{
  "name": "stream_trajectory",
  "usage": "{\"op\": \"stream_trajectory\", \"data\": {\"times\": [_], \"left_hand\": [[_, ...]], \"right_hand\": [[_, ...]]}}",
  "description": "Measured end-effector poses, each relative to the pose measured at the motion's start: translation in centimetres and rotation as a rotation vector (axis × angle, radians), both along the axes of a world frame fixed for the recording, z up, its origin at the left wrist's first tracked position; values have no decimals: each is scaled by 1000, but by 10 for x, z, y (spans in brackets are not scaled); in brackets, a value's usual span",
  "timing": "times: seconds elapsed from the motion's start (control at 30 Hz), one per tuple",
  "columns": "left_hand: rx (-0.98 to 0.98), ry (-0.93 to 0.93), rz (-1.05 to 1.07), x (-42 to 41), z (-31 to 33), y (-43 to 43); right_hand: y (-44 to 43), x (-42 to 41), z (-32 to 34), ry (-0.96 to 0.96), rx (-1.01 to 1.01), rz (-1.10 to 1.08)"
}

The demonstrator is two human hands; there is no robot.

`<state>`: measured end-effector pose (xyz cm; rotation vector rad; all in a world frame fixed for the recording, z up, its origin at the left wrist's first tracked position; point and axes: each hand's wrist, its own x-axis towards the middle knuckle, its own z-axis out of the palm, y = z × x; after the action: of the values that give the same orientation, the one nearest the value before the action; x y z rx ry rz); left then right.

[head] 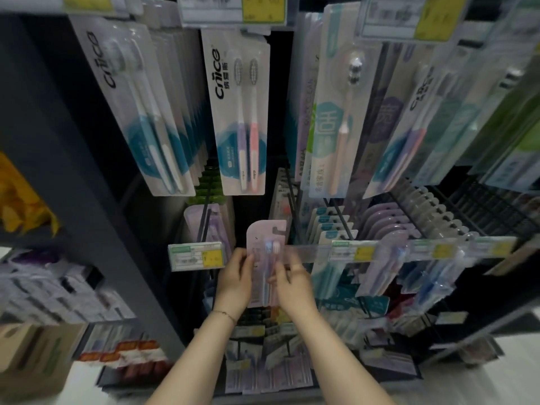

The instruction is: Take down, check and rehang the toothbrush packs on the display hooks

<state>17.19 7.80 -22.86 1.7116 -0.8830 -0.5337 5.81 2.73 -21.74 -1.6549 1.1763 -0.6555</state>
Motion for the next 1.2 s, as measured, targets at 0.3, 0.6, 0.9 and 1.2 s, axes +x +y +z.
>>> {"op": "stream_trajectory", "data": {"times": [0.3,0.6,0.9,1.2], "left_hand": [[2,-54,-41,-30,7,30],[32,1,-65,-59,-2,46],[82,49,-41,-104,-16,47],[98,39,-77,-162,-13,8]], "right_hand": [[24,-31,4,-66,-50,-29],[32,-57,-8,-64,12,-33],[19,-103,-23,-21,52,84],[-16,-162,-18,-15,11,38]]}}
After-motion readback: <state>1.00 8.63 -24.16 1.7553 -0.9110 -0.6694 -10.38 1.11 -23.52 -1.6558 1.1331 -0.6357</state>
